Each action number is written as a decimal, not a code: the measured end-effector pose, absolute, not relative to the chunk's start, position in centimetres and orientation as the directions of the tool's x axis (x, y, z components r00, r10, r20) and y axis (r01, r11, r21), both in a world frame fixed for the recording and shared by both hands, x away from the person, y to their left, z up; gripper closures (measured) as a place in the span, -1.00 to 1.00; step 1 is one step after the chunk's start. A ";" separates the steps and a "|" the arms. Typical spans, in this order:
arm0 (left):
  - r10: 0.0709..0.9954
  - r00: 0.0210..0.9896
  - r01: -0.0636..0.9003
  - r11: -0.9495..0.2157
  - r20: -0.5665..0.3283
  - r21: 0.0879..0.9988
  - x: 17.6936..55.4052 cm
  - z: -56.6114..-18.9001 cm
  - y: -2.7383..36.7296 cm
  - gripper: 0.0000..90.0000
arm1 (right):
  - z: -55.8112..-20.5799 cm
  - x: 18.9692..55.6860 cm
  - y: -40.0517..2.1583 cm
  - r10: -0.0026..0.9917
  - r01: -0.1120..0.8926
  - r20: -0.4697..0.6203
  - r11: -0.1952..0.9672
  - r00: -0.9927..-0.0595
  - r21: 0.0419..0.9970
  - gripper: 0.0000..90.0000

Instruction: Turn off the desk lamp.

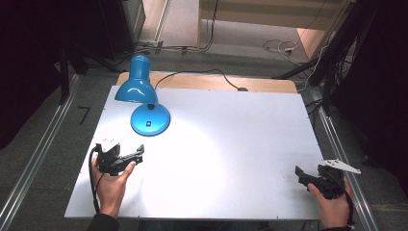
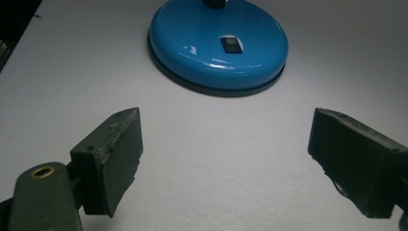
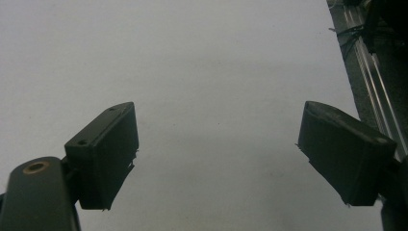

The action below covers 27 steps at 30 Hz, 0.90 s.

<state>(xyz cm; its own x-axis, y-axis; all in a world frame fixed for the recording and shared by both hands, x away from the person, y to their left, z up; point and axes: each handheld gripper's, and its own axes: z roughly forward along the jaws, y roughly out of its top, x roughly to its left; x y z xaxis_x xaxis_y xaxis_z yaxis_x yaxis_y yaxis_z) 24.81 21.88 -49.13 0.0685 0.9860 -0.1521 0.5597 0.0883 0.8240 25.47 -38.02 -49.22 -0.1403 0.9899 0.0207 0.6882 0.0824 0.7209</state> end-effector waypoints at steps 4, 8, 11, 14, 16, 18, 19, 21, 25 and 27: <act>0.986 0.060 0.567 0.096 -0.157 0.818 25.2 -49.3 21.9 -0.70 | -49.4 25.6 -38.2 0.990 0.695 0.031 0.072 -0.135 0.715 -0.72; 0.988 0.060 0.562 0.086 -0.144 0.823 25.3 -49.1 21.8 -0.69 | -49.1 25.4 -38.3 0.990 0.686 0.053 0.054 -0.134 0.725 -0.72; 0.988 0.051 0.567 0.091 -0.146 0.819 25.7 -49.3 21.8 -0.68 | -49.3 25.7 -38.3 0.989 0.692 0.058 0.053 -0.136 0.719 -0.72; 0.989 0.052 0.568 0.084 -0.137 0.819 26.2 -49.4 21.8 -0.67 | -49.5 25.8 -38.3 0.989 0.697 0.059 0.055 -0.139 0.715 -0.72; 0.989 0.050 0.568 0.084 -0.136 0.819 26.3 -49.4 21.8 -0.64 | -49.5 26.0 -38.3 0.989 0.698 0.061 0.052 -0.136 0.714 -0.72; 0.990 0.051 0.563 0.082 -0.134 0.822 26.5 -49.3 21.7 -0.63 | -49.5 26.0 -38.3 0.989 0.698 0.059 0.051 -0.134 0.714 -0.72; 0.991 0.052 0.555 0.072 -0.121 0.829 26.6 -49.2 21.5 -0.60 | -49.4 26.0 -38.3 0.990 0.696 0.049 0.059 -0.134 0.716 -0.72; 0.991 0.050 0.545 0.076 -0.122 0.835 26.7 -49.1 21.5 -0.59 | -49.4 25.9 -38.3 0.990 0.694 0.043 0.065 -0.137 0.717 -0.72; 0.992 0.045 0.544 0.076 -0.119 0.835 26.9 -49.1 21.5 -0.53 | -49.1 25.6 -37.9 0.989 0.685 0.038 0.070 -0.141 0.725 -0.72; 0.991 0.040 0.543 0.083 -0.125 0.835 26.9 -49.0 21.6 -0.52 | -49.1 25.5 -37.7 0.989 0.684 0.038 0.073 -0.146 0.726 -0.72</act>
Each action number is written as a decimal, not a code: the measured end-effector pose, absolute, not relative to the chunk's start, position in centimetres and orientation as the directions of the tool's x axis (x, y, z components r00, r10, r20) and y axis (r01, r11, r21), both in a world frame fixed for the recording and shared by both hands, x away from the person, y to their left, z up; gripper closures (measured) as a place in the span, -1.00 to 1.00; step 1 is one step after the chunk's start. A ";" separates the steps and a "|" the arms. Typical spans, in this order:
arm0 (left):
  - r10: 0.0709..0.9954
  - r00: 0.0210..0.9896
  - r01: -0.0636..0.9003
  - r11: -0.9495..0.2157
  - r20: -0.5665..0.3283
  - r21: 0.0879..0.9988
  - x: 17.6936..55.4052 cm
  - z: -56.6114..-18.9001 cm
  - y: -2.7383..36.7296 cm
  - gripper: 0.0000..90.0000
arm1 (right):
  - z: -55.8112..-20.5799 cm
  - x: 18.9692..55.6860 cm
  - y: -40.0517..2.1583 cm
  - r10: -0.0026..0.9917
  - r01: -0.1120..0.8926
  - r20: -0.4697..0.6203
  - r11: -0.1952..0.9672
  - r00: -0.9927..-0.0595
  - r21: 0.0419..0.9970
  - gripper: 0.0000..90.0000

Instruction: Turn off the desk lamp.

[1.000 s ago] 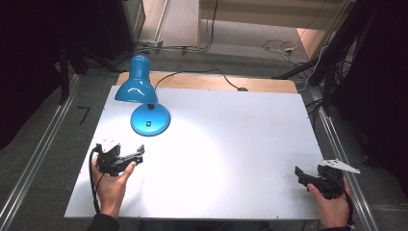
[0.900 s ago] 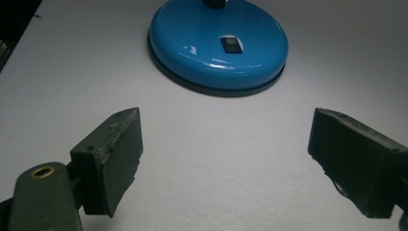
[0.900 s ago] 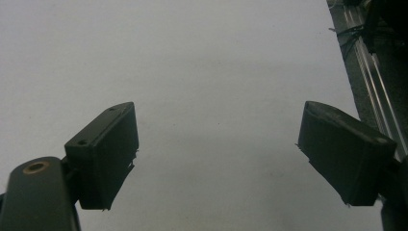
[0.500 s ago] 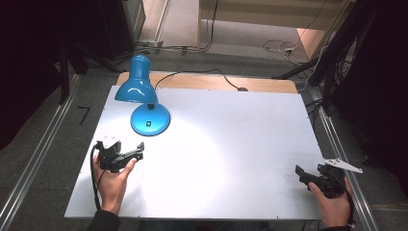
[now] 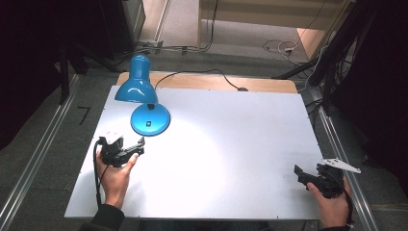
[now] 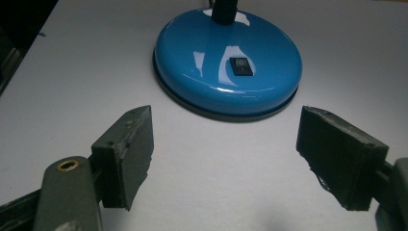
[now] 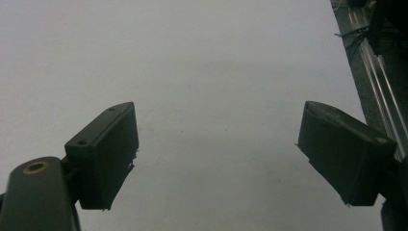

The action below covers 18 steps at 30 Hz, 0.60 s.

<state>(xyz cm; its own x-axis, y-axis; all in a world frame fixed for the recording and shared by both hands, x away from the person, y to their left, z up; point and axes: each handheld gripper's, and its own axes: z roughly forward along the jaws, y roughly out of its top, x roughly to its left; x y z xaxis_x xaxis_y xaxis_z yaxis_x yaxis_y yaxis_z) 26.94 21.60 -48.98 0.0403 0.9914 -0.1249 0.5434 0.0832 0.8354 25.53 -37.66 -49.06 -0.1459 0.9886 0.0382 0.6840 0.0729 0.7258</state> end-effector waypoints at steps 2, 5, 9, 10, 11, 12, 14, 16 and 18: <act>0.991 0.040 0.540 0.083 -0.124 0.838 27.0 -48.9 21.6 -0.50 | -49.1 25.5 -37.7 0.988 0.684 0.036 0.079 -0.153 0.725 -0.72; 0.991 0.032 0.540 0.095 -0.133 0.836 27.0 -48.7 21.5 -0.50 | -49.1 25.6 -37.9 0.989 0.683 0.038 0.073 -0.146 0.727 -0.72; 0.991 0.036 0.538 0.091 -0.130 0.838 27.0 -48.6 21.4 -0.50 | -48.8 25.4 -38.1 0.989 0.676 0.045 0.061 -0.139 0.735 -0.72; 0.991 0.035 0.537 0.090 -0.129 0.839 27.0 -48.6 21.3 -0.50 | -48.8 25.4 -38.2 0.989 0.675 0.046 0.062 -0.141 0.735 -0.72; 0.991 0.035 0.537 0.090 -0.129 0.839 27.0 -48.6 21.3 -0.50 | -48.9 25.5 -38.2 0.989 0.677 0.045 0.061 -0.139 0.734 -0.72; 0.990 0.035 0.532 0.098 -0.137 0.841 27.0 -48.5 21.4 -0.50 | -48.9 25.5 -38.1 0.990 0.680 0.050 0.056 -0.135 0.731 -0.72; 0.989 0.036 0.533 0.101 -0.141 0.840 27.2 -48.5 21.4 -0.50 | -49.0 25.5 -38.0 0.990 0.683 0.051 0.056 -0.135 0.728 -0.72; 0.989 0.025 0.531 0.111 -0.146 0.840 27.3 -48.5 21.5 -0.50 | -48.9 25.4 -37.9 0.990 0.684 0.054 0.053 -0.133 0.728 -0.72; 0.988 0.026 0.532 0.114 -0.151 0.839 27.4 -48.4 21.6 -0.50 | -48.8 25.5 -38.0 0.990 0.681 0.050 0.057 -0.135 0.730 -0.72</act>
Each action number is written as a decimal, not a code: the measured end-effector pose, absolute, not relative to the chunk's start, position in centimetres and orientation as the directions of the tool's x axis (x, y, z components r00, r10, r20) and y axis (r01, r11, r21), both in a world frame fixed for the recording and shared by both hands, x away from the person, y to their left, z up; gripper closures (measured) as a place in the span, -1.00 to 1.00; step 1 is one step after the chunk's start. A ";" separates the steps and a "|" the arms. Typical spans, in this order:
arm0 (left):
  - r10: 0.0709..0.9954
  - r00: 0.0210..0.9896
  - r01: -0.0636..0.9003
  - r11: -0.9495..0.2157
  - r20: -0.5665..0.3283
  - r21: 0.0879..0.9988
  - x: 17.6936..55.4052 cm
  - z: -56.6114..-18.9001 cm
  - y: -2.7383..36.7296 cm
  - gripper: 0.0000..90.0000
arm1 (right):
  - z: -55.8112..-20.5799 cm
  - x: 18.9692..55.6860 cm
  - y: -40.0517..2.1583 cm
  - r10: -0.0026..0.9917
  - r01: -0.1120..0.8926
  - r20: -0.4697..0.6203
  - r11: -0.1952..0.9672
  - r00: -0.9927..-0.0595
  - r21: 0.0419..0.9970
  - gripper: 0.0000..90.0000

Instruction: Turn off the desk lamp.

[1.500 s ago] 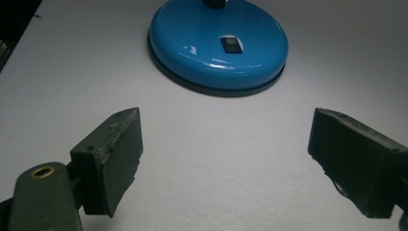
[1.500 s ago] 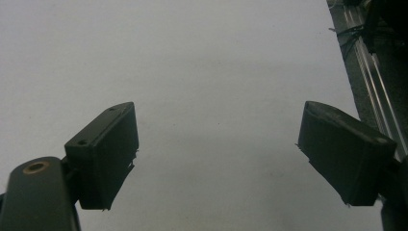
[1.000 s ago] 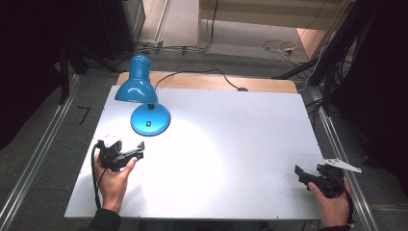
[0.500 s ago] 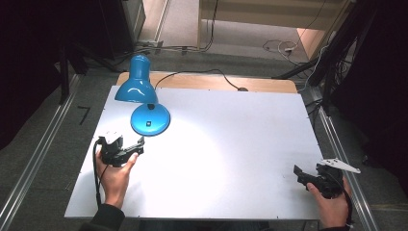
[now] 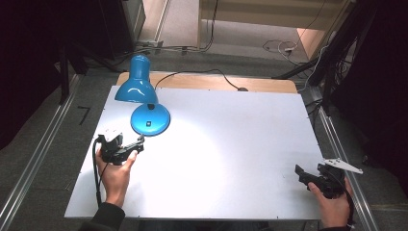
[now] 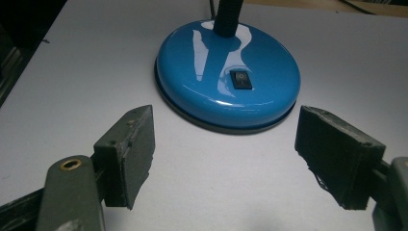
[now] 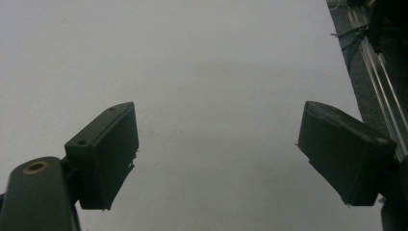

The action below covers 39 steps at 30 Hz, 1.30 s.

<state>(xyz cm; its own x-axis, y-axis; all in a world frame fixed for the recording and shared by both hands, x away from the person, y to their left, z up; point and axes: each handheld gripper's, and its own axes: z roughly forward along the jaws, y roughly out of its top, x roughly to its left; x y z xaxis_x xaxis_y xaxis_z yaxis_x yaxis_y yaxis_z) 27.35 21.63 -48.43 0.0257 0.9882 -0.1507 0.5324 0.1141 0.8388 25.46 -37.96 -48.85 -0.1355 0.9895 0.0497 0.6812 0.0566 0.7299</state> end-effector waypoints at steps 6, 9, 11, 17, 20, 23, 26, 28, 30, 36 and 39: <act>0.989 0.022 0.528 0.114 -0.148 0.842 27.7 -48.3 21.4 -0.50 | -48.9 25.4 -38.2 0.990 0.681 0.048 0.054 -0.131 0.731 -0.72; 0.990 0.027 0.532 0.103 -0.138 0.841 27.9 -48.3 21.2 -0.50 | -48.8 25.4 -38.2 0.990 0.679 0.050 0.053 -0.132 0.732 -0.72; 0.990 0.026 0.530 0.105 -0.140 0.841 28.1 -48.2 21.1 -0.50 | -48.9 25.4 -38.2 0.990 0.681 0.048 0.058 -0.135 0.730 -0.72; 0.990 0.029 0.545 0.102 -0.140 0.832 28.9 -48.3 20.7 -0.49 | -48.9 25.5 -38.2 0.989 0.681 0.050 0.057 -0.137 0.730 -0.72; 0.990 0.030 0.547 0.100 -0.138 0.831 29.1 -48.4 20.5 -0.48 | -48.9 25.5 -38.2 0.990 0.684 0.052 0.054 -0.134 0.727 -0.72; 0.990 0.033 0.549 0.094 -0.135 0.830 29.4 -48.5 20.4 -0.45 | -48.9 25.5 -38.2 0.989 0.682 0.052 0.057 -0.138 0.729 -0.72; 0.990 0.031 0.543 0.101 -0.141 0.833 29.6 -48.6 20.4 -0.41 | -49.0 25.6 -38.1 0.989 0.686 0.049 0.061 -0.139 0.725 -0.72; 0.990 0.017 0.537 0.110 -0.141 0.836 29.8 -48.7 20.5 -0.37 | -49.0 25.6 -38.1 0.989 0.686 0.048 0.062 -0.140 0.725 -0.72; 0.990 0.013 0.532 0.114 -0.143 0.839 29.9 -48.7 20.5 -0.35 | -49.0 25.6 -38.1 0.989 0.687 0.051 0.059 -0.139 0.724 -0.72; 0.989 0.008 0.538 0.121 -0.149 0.834 30.4 -48.5 20.5 -0.34 | -49.0 25.6 -38.2 0.989 0.687 0.051 0.060 -0.141 0.724 -0.72; 0.990 0.013 0.540 0.109 -0.138 0.835 30.8 -48.5 20.3 -0.21 | -49.1 25.6 -38.1 0.989 0.690 0.053 0.057 -0.137 0.722 -0.72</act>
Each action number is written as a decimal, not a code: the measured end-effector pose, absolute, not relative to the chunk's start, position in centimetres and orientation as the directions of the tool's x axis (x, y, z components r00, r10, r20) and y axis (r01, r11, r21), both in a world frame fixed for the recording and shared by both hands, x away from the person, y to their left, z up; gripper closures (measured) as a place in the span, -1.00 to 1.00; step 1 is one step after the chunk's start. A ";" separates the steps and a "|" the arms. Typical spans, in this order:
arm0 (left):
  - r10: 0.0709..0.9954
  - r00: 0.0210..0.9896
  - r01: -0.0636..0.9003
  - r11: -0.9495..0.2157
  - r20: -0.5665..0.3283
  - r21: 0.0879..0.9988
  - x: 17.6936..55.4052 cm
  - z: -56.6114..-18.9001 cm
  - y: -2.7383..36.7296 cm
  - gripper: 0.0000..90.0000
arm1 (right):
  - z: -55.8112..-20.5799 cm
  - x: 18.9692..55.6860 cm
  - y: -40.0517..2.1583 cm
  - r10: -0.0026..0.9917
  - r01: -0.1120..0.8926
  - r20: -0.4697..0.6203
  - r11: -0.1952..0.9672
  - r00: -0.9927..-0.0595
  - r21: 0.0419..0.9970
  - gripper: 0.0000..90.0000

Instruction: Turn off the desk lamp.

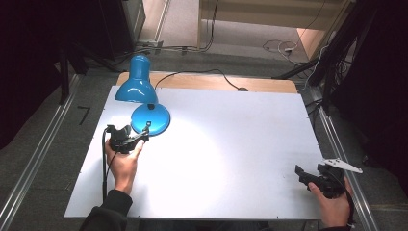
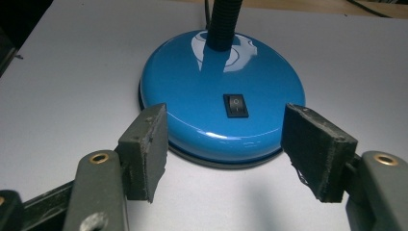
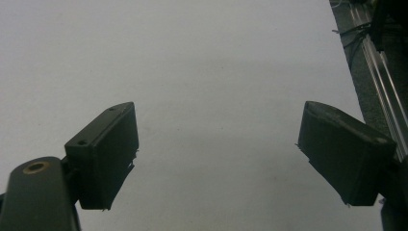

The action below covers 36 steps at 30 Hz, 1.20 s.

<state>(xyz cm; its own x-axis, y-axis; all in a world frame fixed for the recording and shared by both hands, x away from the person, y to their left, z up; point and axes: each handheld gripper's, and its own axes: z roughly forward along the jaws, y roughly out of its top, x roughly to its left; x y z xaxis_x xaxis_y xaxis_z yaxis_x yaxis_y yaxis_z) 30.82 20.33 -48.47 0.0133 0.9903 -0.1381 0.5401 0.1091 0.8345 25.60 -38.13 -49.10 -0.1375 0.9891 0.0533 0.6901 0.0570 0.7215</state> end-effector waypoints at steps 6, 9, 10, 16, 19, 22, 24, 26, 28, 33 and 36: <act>0.984 0.036 0.566 0.123 -0.173 0.816 31.7 -48.4 20.2 0.09 | -49.1 25.6 -38.1 0.989 0.693 0.061 0.053 -0.138 0.719 -0.71; 0.985 0.043 0.562 0.114 -0.167 0.819 31.9 -48.4 20.1 0.23 | -49.1 25.5 -38.1 0.988 0.694 0.060 0.055 -0.140 0.718 -0.71; 0.984 0.050 0.559 0.112 -0.168 0.822 32.1 -48.3 20.2 0.44 | -49.1 25.5 -38.1 0.988 0.693 0.059 0.056 -0.141 0.719 -0.71; 0.987 0.053 0.557 0.096 -0.151 0.825 32.9 -48.3 20.0 0.88 | -49.3 25.7 -38.0 0.988 0.695 0.055 0.063 -0.146 0.716 -0.71; 0.990 0.050 0.563 0.084 -0.135 0.822 33.5 -48.6 19.8 0.98 | -49.2 25.7 -37.9 0.988 0.696 0.060 0.059 -0.145 0.716 -0.71; 0.991 0.043 0.576 0.082 -0.130 0.814 34.0 -49.0 19.6 1.00 | -49.3 25.7 -37.9 0.987 0.698 0.059 0.063 -0.150 0.713 -0.71; 0.991 0.050 0.577 0.073 -0.124 0.814 34.2 -49.1 19.5 1.00 | -49.3 25.7 -37.8 0.987 0.699 0.060 0.063 -0.150 0.712 -0.71; 0.992 0.054 0.575 0.061 -0.112 0.816 34.3 -49.2 19.4 1.00 | -49.3 25.6 -37.8 0.987 0.697 0.061 0.062 -0.150 0.714 -0.71; 0.993 0.051 0.572 0.059 -0.107 0.818 34.5 -49.2 19.4 1.00 | -49.2 25.7 -37.9 0.987 0.697 0.060 0.060 -0.146 0.715 -0.71; 0.992 0.044 0.568 0.073 -0.119 0.820 34.8 -49.3 19.4 1.00 | -49.3 25.7 -38.0 0.988 0.694 0.057 0.060 -0.145 0.718 -0.71; 0.991 0.047 0.571 0.075 -0.124 0.818 35.0 -49.5 19.4 1.00 | -49.2 25.7 -37.8 0.988 0.696 0.058 0.059 -0.143 0.715 -0.71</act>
<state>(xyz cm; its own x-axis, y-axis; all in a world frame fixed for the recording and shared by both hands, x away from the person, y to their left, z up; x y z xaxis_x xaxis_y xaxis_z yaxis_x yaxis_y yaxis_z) 35.00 19.43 -49.50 0.0467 0.9912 -0.1239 0.5709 0.0753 0.8176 25.66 -37.85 -49.23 -0.1433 0.9880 0.0577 0.6964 0.0592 0.7152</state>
